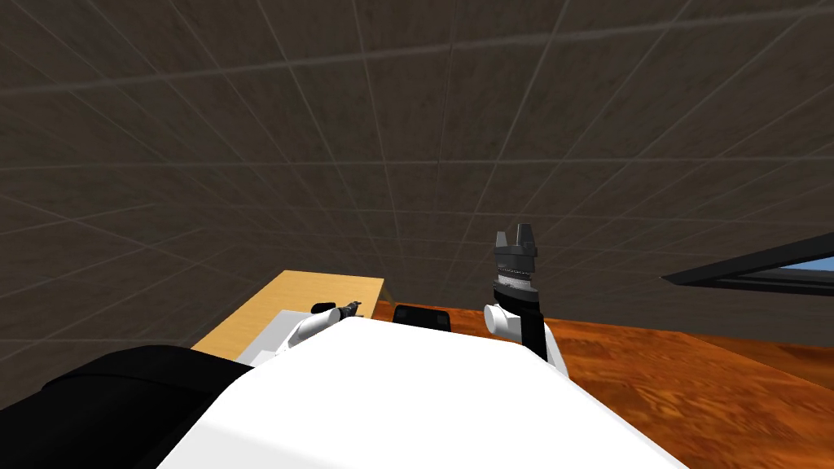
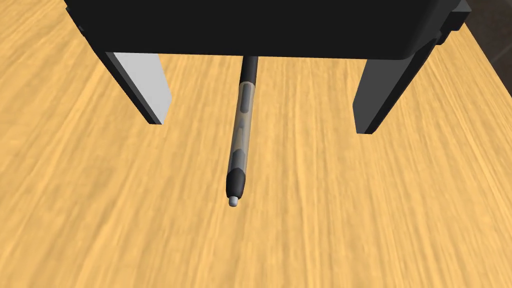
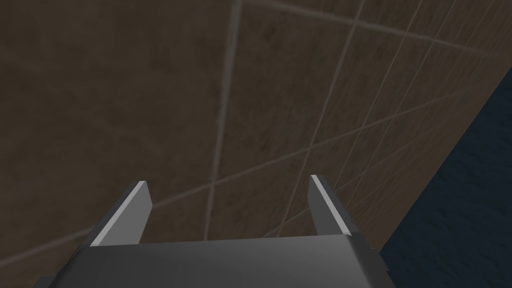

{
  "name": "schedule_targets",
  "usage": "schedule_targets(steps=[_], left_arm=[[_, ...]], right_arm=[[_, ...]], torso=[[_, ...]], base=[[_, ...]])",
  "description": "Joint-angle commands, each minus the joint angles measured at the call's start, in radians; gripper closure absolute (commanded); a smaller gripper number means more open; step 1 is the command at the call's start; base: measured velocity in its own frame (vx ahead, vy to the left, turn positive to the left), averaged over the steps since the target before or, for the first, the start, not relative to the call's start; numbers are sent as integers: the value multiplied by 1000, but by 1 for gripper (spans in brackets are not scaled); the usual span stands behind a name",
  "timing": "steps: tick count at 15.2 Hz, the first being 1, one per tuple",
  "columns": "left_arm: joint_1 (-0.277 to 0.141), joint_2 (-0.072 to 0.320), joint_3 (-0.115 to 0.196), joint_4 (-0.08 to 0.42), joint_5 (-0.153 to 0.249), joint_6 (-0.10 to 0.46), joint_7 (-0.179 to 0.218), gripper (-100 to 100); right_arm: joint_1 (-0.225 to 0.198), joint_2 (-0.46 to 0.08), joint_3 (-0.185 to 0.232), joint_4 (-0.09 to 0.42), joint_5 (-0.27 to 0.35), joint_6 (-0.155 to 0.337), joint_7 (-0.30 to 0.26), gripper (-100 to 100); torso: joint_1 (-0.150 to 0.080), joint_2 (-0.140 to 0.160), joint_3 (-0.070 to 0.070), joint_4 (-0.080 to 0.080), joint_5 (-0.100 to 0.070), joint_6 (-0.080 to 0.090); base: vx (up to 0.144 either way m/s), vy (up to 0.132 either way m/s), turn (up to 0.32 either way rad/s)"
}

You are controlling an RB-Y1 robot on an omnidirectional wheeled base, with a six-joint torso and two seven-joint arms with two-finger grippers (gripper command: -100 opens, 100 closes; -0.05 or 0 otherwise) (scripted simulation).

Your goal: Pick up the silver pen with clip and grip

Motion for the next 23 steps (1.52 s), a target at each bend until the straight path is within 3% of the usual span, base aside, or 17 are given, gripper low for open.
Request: schedule_targets(steps=[1, 2, 6, 9, 11, 12, 23], left_arm=[[0, 0, 0, 0, 0, 0, 0, -100], [-2, -1, -1, 4, -1, -4, 1, 100], [-1, 0, -1, 4, -1, -3, 1, 100], [31, 17, 21, -64, 24, 45, -8, 100], [27, 14, 18, -57, 19, 37, -6, 100], [0, 40, 36, -60, 24, 57, 0, -100], [-126, 130, 57, 112, 40, 169, 16, -100]], right_arm=[[0, 0, 0, 0, 0, 0, 0, 0], [0, 0, 0, 0, 0, 0, 0, 0], [0, 0, 0, 0, 0, 0, 0, 0], [0, 0, 0, 0, 0, 0, 0, 0], [0, 0, 0, 0, 0, 0, 0, 0], [0, 0, 0, 0, 0, 0, 0, 0], [0, 0, 0, 0, 0, 0, 0, 0]], torso=[[0, 0, 0, 0, 0, 0], [-1, 0, 0, 0, 0, 0], [-1, -2, -1, 0, 1, 1], [-2, -3, -2, 0, 0, 1], [-4, -4, -2, -1, 0, 1], [-3, -4, -2, -1, 0, 1], [-1, -1, -1, 0, 0, 1]], base=[[-10, 18, -12], [-3, 7, -2], [-2, 1, 5], [16, -31, 47], [16, -32, 33], [-10, -41, -31], [-24, -30, -82]])
